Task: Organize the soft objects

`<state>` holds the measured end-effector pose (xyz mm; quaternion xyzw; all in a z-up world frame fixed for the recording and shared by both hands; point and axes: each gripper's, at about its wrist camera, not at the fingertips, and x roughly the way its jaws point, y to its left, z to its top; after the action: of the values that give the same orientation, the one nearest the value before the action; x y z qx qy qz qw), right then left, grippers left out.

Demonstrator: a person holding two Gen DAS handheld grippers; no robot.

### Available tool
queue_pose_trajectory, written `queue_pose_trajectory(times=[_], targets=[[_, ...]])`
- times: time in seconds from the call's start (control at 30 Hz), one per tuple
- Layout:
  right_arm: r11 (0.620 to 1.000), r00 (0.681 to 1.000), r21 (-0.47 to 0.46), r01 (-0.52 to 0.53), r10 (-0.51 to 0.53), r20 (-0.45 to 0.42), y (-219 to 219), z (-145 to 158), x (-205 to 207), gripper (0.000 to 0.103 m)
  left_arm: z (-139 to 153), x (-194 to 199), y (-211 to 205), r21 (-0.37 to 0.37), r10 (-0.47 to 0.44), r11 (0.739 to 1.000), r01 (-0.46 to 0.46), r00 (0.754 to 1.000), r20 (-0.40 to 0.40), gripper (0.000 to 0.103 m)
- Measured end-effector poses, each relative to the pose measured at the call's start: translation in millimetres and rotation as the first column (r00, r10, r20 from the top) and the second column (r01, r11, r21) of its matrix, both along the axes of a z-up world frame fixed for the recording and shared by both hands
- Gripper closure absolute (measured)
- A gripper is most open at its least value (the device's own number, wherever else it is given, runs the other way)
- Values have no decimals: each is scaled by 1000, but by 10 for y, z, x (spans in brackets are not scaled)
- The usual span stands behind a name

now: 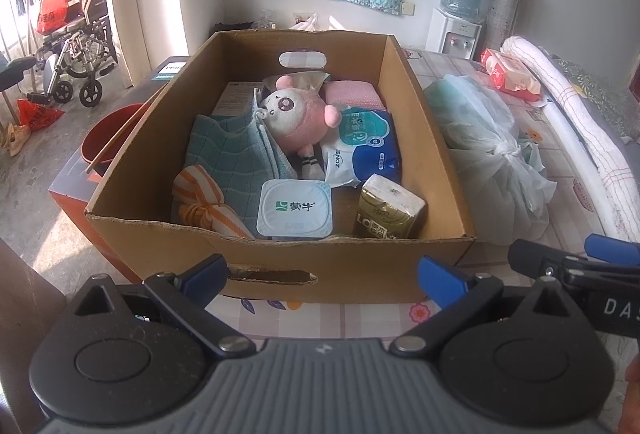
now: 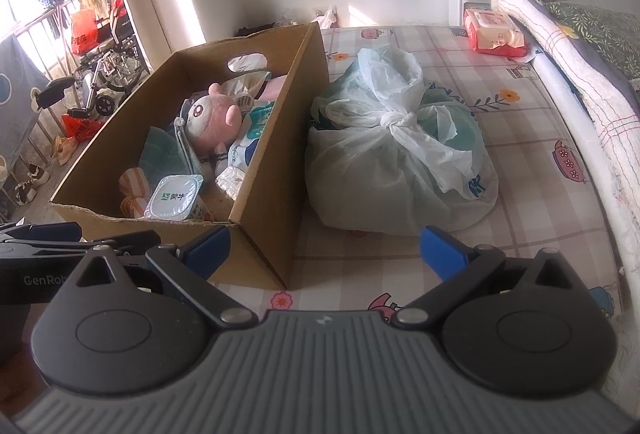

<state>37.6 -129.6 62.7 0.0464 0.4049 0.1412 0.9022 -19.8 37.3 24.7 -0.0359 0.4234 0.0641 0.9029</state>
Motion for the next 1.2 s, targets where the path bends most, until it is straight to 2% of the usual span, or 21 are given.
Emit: queue_pose_trajectory(times=[1.2], targets=[[1000,1000,-17,-15,14,-21,46,-45,80,1,-59,66,35,5,9,1000,-9,999,-31,1]])
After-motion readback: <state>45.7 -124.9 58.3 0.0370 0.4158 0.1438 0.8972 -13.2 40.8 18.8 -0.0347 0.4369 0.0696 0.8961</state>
